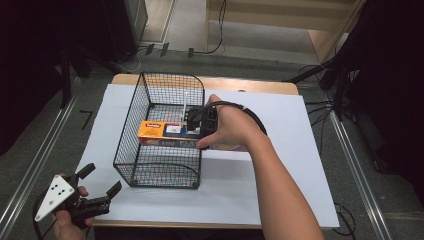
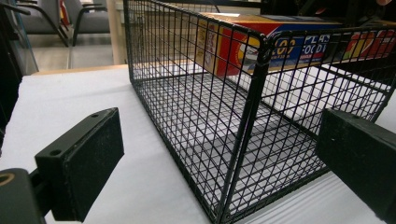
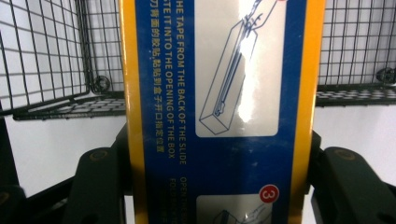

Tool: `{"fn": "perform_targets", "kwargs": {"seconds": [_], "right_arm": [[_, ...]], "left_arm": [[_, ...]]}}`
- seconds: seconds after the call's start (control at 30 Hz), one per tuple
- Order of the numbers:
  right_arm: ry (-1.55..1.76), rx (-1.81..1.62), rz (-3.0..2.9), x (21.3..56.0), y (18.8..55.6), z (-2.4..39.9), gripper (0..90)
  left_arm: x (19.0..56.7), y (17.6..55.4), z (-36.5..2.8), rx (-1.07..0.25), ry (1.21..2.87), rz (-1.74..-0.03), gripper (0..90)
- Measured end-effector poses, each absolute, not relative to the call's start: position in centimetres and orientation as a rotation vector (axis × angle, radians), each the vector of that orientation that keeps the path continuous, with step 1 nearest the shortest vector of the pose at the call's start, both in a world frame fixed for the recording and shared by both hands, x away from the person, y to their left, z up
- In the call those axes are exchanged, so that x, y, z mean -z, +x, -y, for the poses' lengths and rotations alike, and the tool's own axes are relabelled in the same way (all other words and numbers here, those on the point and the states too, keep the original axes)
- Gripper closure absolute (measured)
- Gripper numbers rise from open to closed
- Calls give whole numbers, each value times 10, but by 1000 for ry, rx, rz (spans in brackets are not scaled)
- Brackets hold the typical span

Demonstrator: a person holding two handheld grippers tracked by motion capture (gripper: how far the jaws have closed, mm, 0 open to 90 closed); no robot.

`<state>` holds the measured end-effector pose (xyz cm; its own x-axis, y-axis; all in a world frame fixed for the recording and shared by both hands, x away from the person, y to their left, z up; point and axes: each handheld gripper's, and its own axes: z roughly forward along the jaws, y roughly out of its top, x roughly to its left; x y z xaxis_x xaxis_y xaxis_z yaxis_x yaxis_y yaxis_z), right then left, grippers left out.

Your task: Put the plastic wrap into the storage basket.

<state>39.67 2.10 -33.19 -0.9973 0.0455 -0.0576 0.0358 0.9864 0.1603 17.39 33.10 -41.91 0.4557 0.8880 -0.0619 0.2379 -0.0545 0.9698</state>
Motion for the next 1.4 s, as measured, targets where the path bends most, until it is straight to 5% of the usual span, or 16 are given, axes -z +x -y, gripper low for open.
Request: {"fn": "perform_targets", "kwargs": {"seconds": [0.4,0.5,0.7,1.4], "right_arm": [[73,-241,-3080,333,396,-29,391],[114,-284,-3070,331,397,-25,246],[169,-248,-3080,317,401,6,140],[303,-338,-3031,309,399,102,132]], "left_arm": [[419,174,-332,-715,1572,-1018,15],[420,175,-332,-711,1572,-1022,14],[420,175,-332,-712,1575,-1028,14],[422,177,-331,-717,1585,-1038,15]]}}
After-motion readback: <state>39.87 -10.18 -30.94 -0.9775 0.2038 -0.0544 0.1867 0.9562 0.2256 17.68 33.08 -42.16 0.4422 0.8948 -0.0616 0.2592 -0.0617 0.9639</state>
